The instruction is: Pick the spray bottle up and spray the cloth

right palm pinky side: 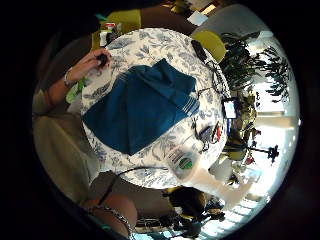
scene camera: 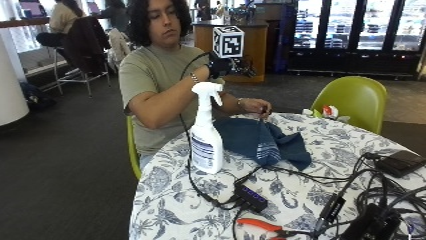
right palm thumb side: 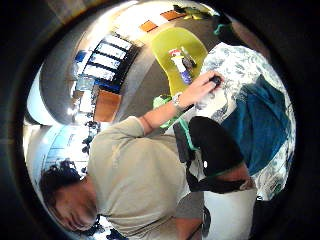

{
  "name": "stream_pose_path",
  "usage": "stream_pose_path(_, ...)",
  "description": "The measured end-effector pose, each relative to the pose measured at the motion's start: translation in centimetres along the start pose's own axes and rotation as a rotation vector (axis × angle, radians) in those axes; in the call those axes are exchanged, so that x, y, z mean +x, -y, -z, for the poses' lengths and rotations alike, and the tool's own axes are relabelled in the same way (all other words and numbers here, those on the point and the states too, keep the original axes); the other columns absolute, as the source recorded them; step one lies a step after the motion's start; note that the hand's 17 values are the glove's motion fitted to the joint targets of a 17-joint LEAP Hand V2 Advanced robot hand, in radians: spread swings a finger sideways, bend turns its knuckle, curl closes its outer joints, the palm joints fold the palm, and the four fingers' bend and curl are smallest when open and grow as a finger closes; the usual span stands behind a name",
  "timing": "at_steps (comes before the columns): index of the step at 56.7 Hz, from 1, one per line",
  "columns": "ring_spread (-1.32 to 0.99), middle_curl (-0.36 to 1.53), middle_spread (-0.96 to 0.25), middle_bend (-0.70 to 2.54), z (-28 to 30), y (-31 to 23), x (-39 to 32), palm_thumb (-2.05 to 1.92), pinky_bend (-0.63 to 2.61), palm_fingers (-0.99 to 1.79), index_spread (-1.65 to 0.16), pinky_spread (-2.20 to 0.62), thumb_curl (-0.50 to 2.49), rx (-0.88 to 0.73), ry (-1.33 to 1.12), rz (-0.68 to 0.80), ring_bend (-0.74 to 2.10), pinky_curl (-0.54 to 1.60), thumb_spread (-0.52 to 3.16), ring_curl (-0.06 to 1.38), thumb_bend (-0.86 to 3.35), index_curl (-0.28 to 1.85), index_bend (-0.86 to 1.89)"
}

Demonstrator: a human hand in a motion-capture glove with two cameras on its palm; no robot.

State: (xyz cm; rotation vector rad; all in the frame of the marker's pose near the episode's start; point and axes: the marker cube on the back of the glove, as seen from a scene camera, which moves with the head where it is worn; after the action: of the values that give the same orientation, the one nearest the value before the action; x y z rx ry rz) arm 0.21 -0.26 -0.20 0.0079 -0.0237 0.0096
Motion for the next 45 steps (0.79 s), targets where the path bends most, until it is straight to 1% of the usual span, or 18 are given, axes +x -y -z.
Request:
stream_pose_path(4, -0.05, 0.11, -0.01, 0.24, 0.1, 0.6, 0.2, 0.42, 0.30, 0.55, -0.26, 0.12, 0.11, -0.001, 0.017, -0.003, 0.34, 0.12, 0.64, 0.14, 0.26, 0.14, 0.24)
stream_pose_path(9, -0.06, 0.16, -0.01, 0.23, 0.3, 0.9, 1.1, 0.45, 0.29, 0.53, -0.32, 0.16, 0.14, -0.020, 0.005, -0.020, 0.34, 0.17, 0.87, 0.18, 0.26, 0.19, 0.20)
stream_pose_path(15, -0.07, 0.20, -0.01, 0.21, 0.5, 0.6, 1.2, 0.46, 0.27, 0.52, -0.36, 0.18, 0.18, -0.024, -0.011, -0.037, 0.33, 0.20, 1.03, 0.21, 0.23, 0.22, 0.17)
stream_pose_path(23, -0.07, 0.24, -0.01, 0.20, 0.8, -0.5, 1.4, 0.47, 0.26, 0.50, -0.38, 0.19, 0.21, -0.023, -0.047, -0.052, 0.32, 0.23, 1.13, 0.23, 0.18, 0.25, 0.16)
stream_pose_path(25, -0.07, 0.25, -0.01, 0.20, 0.8, -0.8, 1.9, 0.48, 0.25, 0.50, -0.38, 0.19, 0.22, -0.024, -0.115, -0.103, 0.32, 0.24, 1.15, 0.24, 0.17, 0.26, 0.16)
stream_pose_path(28, -0.07, 0.26, -0.01, 0.19, 1.0, -1.4, 4.0, 0.48, 0.25, 0.49, -0.38, 0.19, 0.23, -0.012, -0.301, -0.311, 0.31, 0.25, 1.17, 0.25, 0.16, 0.26, 0.16)
stream_pose_path(29, -0.07, 0.26, -0.01, 0.19, 1.2, -1.7, 4.3, 0.48, 0.25, 0.49, -0.38, 0.19, 0.23, -0.005, -0.323, -0.340, 0.31, 0.25, 1.17, 0.25, 0.15, 0.26, 0.16)
stream_pose_path(30, -0.07, 0.26, -0.01, 0.19, 1.5, -2.0, 4.2, 0.49, 0.25, 0.49, -0.39, 0.19, 0.23, 0.001, -0.300, -0.319, 0.31, 0.26, 1.18, 0.25, 0.15, 0.26, 0.16)
stream_pose_path(33, -0.07, 0.27, -0.01, 0.19, 2.2, -3.5, 2.9, 0.49, 0.25, 0.48, -0.39, 0.19, 0.24, 0.018, -0.156, -0.151, 0.31, 0.27, 1.19, 0.26, 0.13, 0.27, 0.16)
stream_pose_path(34, -0.07, 0.27, -0.01, 0.19, 2.4, -3.9, 2.8, 0.49, 0.25, 0.48, -0.39, 0.19, 0.25, 0.025, -0.136, -0.131, 0.30, 0.27, 1.19, 0.26, 0.13, 0.27, 0.16)
stream_pose_path(41, -0.07, 0.29, -0.02, 0.19, 4.2, -7.6, 4.9, 0.50, 0.24, 0.47, -0.39, 0.20, 0.26, 0.101, -0.140, -0.213, 0.30, 0.29, 1.20, 0.27, 0.09, 0.28, 0.16)
stream_pose_path(45, -0.07, 0.30, -0.02, 0.19, 5.1, -10.8, 7.1, 0.51, 0.24, 0.47, -0.39, 0.20, 0.27, 0.172, -0.215, -0.205, 0.30, 0.29, 1.21, 0.28, 0.07, 0.28, 0.15)
